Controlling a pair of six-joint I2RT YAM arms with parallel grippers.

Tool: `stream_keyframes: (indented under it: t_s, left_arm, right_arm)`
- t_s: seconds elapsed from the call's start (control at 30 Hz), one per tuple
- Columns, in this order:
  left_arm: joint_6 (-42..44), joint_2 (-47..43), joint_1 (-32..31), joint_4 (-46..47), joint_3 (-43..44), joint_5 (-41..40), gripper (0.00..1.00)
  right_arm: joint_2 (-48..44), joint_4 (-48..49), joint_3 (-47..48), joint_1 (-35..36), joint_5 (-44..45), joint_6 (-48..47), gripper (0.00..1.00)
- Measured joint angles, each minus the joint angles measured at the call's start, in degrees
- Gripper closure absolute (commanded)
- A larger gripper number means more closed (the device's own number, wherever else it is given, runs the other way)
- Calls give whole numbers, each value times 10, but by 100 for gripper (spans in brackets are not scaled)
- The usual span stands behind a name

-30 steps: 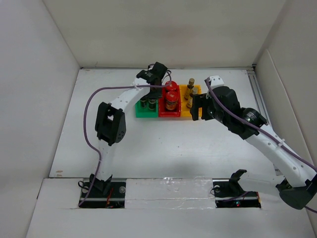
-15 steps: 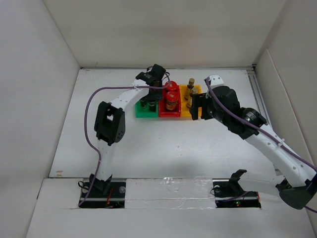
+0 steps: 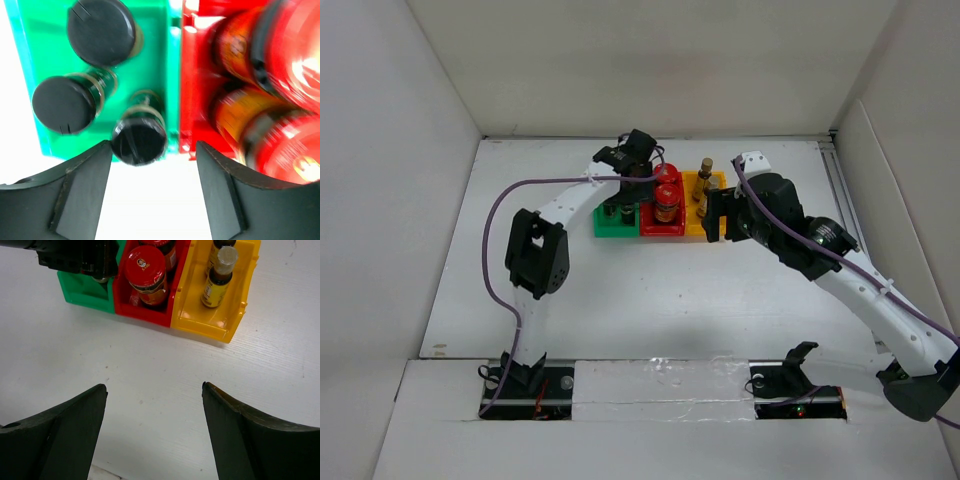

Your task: Organize the condiment bottles

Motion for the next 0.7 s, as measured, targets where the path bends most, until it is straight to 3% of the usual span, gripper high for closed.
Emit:
stream_keyframes:
  t_s: [0.3, 0.37, 0.47, 0.5, 0.7]
  left_arm:
    - [-9, -68, -16, -14, 1, 0, 25]
    - [-12, -91, -15, -17, 1, -10, 1]
    - [-20, -132, -14, -22, 1, -33, 1]
    - [-21, -146, -14, -24, 0, -42, 1]
    - [-33, -271, -14, -32, -34, -104, 1]
  right_arm:
    - [0, 0, 0, 0, -1, 0, 18]
    - [0, 0, 0, 0, 0, 1, 17]
    - [-3, 0, 1, 0, 6, 4, 10]
    - [-7, 0, 1, 0, 9, 6, 0]
    - [-49, -17, 30, 0, 46, 18, 0]
